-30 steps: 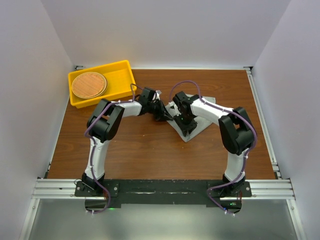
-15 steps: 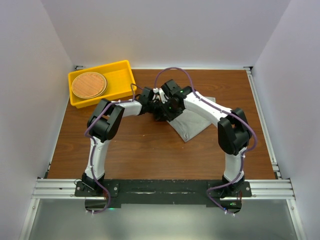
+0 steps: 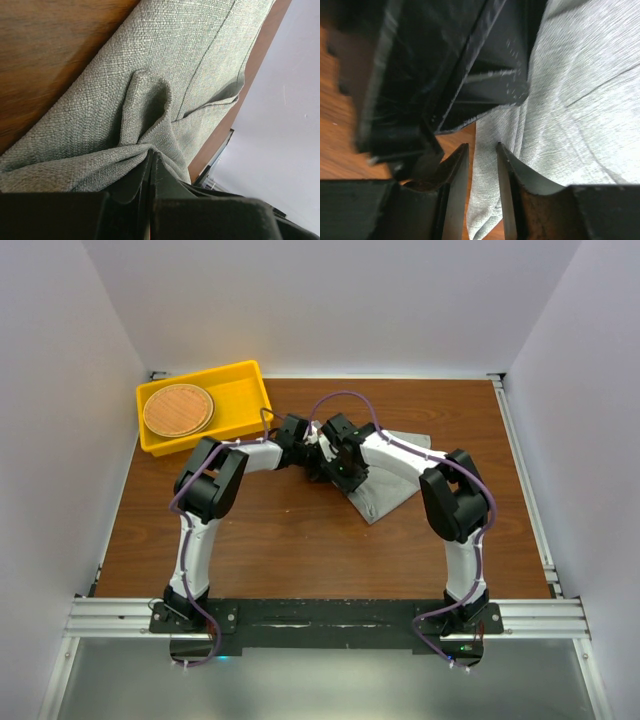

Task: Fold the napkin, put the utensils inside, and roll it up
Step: Roll the napkin with the utensil

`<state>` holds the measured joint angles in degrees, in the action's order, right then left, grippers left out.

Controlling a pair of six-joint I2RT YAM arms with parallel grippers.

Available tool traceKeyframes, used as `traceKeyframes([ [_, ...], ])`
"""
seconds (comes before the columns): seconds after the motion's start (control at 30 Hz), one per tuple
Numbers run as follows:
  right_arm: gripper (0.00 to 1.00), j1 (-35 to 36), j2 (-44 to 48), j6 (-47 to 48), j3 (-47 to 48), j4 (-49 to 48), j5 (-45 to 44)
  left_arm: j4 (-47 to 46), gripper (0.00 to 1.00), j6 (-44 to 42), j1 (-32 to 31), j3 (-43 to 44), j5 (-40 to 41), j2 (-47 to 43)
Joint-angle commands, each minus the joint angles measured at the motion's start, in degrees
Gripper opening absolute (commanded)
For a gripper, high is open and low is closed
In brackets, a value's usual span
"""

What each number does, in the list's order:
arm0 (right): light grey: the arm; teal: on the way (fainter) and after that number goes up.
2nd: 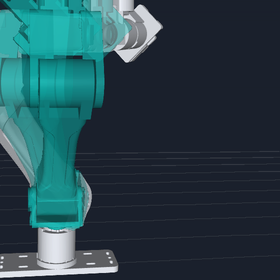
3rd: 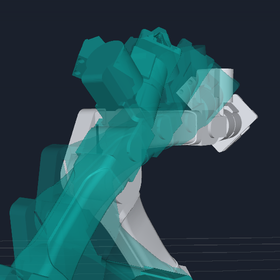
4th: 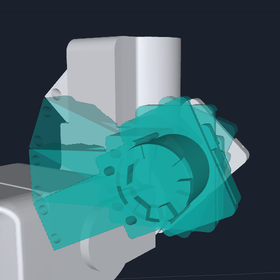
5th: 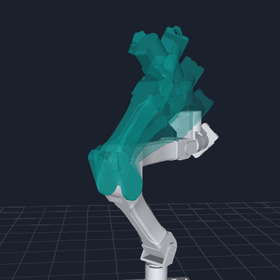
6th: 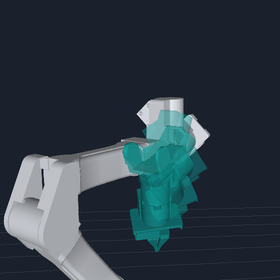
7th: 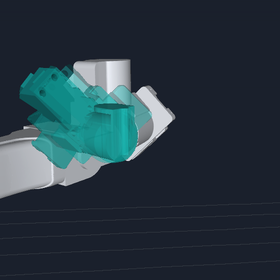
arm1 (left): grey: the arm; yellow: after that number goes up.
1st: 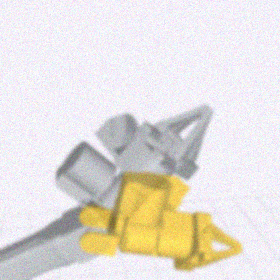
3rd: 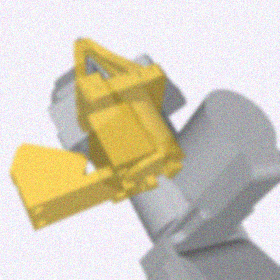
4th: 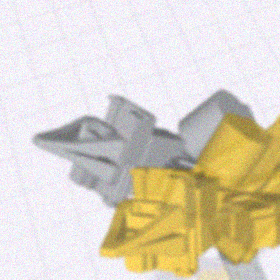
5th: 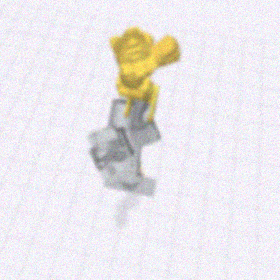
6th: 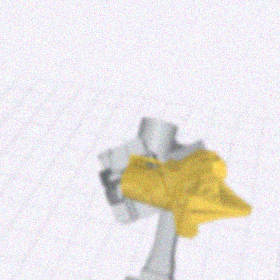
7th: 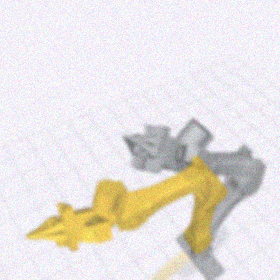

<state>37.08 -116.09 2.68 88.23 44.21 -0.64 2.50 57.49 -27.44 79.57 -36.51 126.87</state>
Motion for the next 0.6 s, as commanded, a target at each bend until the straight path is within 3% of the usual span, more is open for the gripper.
traceKeyframes([
  [0.0, 0.35, 0.1, 0.52, 1.28, -2.18, -2.19, -1.55, 8.04, 0.01, -2.65, 0.37, -1.44, 7.68, 4.35],
  [0.27, 0.47, 0.01, -0.89, 2.16, -4.11, -5.17, -6.46, 7.87, 0.01, -2.56, 0.72, -1.35, 7.25, 4.53],
  [0.57, 0.48, 0.36, -2.65, 1.81, -8.94, -7.99, -5.51, 8.13, 0.01, -2.3, 1.25, -0.21, 6.28, 4.97],
])
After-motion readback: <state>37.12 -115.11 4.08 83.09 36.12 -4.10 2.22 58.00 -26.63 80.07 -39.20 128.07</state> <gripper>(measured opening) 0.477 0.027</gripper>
